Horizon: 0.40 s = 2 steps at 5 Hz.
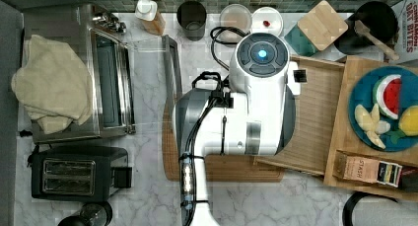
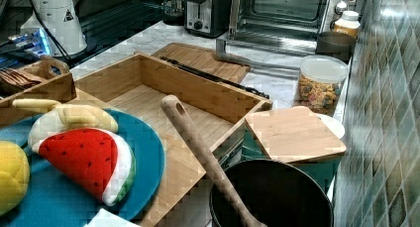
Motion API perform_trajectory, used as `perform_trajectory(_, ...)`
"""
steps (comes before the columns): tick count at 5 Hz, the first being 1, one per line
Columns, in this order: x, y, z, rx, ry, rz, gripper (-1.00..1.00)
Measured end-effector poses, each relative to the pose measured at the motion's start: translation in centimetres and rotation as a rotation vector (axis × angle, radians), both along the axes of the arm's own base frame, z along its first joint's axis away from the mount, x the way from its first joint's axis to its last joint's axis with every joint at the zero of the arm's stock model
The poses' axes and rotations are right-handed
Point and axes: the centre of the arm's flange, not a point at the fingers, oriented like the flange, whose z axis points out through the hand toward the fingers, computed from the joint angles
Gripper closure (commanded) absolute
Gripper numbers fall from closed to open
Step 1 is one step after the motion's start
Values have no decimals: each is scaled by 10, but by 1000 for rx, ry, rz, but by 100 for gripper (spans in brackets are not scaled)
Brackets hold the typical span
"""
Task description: Close the drawer.
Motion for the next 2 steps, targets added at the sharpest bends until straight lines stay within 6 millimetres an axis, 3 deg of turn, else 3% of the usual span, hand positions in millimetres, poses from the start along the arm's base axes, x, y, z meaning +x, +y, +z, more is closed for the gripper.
perform_trajectory(2,1,-2,-10,-6,-19,28,100)
